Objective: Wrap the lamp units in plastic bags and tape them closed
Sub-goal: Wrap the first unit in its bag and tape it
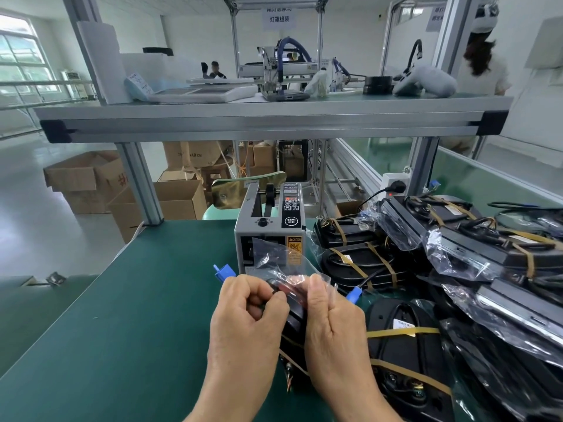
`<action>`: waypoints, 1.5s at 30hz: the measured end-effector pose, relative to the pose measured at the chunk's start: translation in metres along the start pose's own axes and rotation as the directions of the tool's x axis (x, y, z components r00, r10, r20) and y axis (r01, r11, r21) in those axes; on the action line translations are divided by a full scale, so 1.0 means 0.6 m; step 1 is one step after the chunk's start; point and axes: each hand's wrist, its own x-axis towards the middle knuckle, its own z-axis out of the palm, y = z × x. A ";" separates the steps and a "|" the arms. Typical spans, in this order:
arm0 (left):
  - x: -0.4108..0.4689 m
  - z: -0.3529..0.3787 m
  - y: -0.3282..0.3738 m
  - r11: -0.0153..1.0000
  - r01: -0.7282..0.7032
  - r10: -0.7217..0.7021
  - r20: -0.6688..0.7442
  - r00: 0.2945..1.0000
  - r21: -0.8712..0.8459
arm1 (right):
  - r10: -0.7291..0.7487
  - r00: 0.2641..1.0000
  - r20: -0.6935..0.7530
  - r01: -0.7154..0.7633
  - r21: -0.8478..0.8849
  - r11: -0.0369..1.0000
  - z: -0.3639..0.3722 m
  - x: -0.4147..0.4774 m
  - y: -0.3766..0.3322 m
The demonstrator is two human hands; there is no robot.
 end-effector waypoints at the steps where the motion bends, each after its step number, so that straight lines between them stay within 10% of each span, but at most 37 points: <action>1: 0.001 0.000 0.000 1.000 0.002 -0.002 0.005 1.000 -0.002 | 0.001 1.000 0.003 -0.001 0.004 1.000 0.000 0.000 0.000; 34: 0.017 0.004 -0.011 0.957 0.183 -0.195 -0.032 0.980 -0.227 | -0.040 0.999 -0.004 0.039 -0.017 0.999 0.000 -0.003 0.007; 45: -0.018 -0.019 -0.033 0.977 0.054 -0.024 0.143 0.989 -0.207 | 0.005 0.953 0.303 0.032 -0.119 0.992 -0.035 -0.001 -0.004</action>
